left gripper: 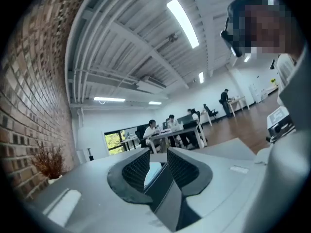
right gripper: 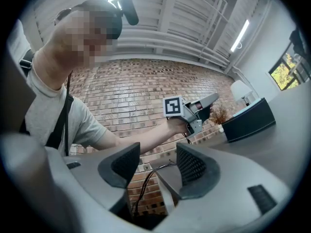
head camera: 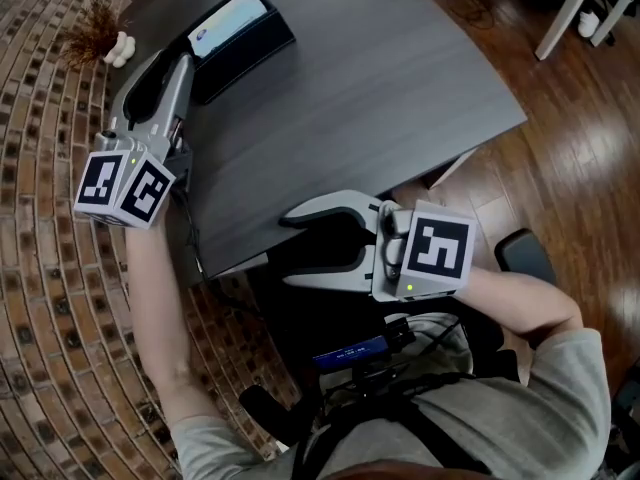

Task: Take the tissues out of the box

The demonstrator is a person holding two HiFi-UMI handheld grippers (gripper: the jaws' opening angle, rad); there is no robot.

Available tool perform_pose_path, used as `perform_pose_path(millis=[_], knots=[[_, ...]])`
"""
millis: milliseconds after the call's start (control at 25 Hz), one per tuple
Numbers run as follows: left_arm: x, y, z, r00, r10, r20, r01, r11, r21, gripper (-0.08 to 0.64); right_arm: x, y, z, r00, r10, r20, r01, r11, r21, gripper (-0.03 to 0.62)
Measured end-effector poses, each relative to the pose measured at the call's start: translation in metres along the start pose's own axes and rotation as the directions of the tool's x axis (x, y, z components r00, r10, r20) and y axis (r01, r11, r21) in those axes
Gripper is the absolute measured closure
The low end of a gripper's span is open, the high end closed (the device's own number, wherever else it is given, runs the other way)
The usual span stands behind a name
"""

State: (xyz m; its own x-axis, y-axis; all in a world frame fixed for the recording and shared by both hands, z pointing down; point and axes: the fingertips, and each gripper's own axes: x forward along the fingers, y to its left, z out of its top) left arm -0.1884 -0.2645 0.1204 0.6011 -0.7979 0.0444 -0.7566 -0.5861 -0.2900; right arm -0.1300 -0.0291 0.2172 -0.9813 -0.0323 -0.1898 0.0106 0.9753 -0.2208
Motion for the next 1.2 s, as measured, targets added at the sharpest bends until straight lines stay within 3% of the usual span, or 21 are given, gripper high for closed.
perform_pose_path(millis=[160,280,360,440,520,680,760,1000,1200], knots=[[0.035,0.028,-0.025,0.987,0.027,-0.155,-0.015,0.997,0.077,0.452,0.000,0.002,0.000,1.000,0.004,0.000,-0.004,1.000,-0.001,0.360],[0.061,0.042,-0.049,0.960,0.009,-0.280,0.018,0.995,0.096,0.426,0.000,0.002,-0.002,1.000,0.006,-0.003,-0.006,1.000,-0.004,0.360],[0.075,0.046,-0.065,0.926,-0.021,-0.376,0.080,0.987,0.143,0.401,0.001,0.002,-0.001,1.000,0.008,0.002,-0.008,1.000,-0.005,0.360],[0.086,0.049,-0.078,0.884,-0.049,-0.465,0.148,0.972,0.180,0.304,0.002,0.002,0.000,1.000,0.010,0.006,-0.010,1.000,-0.005,0.360],[0.094,0.052,-0.087,0.847,-0.072,-0.527,0.196,0.963,0.184,0.278,0.002,0.002,0.000,1.000,0.009,0.011,-0.009,1.000,-0.001,0.360],[0.102,0.056,-0.097,0.804,-0.106,-0.585,0.240,0.958,0.156,0.264,0.002,0.001,0.002,1.000,0.009,0.023,-0.010,1.000,0.010,0.360],[0.103,0.057,-0.101,0.787,-0.126,-0.604,0.260,0.955,0.139,0.296,0.002,0.001,0.002,1.000,0.009,0.030,-0.010,1.000,0.014,0.360],[0.110,0.071,-0.106,0.748,-0.101,-0.656,0.279,0.944,0.174,0.267,0.002,0.000,0.003,0.999,0.006,0.035,-0.006,1.000,0.021,0.360],[0.106,0.058,-0.114,0.631,-0.145,-0.762,0.409,0.897,0.167,0.301,0.001,0.000,0.003,0.999,0.006,0.037,-0.006,1.000,0.022,0.360]])
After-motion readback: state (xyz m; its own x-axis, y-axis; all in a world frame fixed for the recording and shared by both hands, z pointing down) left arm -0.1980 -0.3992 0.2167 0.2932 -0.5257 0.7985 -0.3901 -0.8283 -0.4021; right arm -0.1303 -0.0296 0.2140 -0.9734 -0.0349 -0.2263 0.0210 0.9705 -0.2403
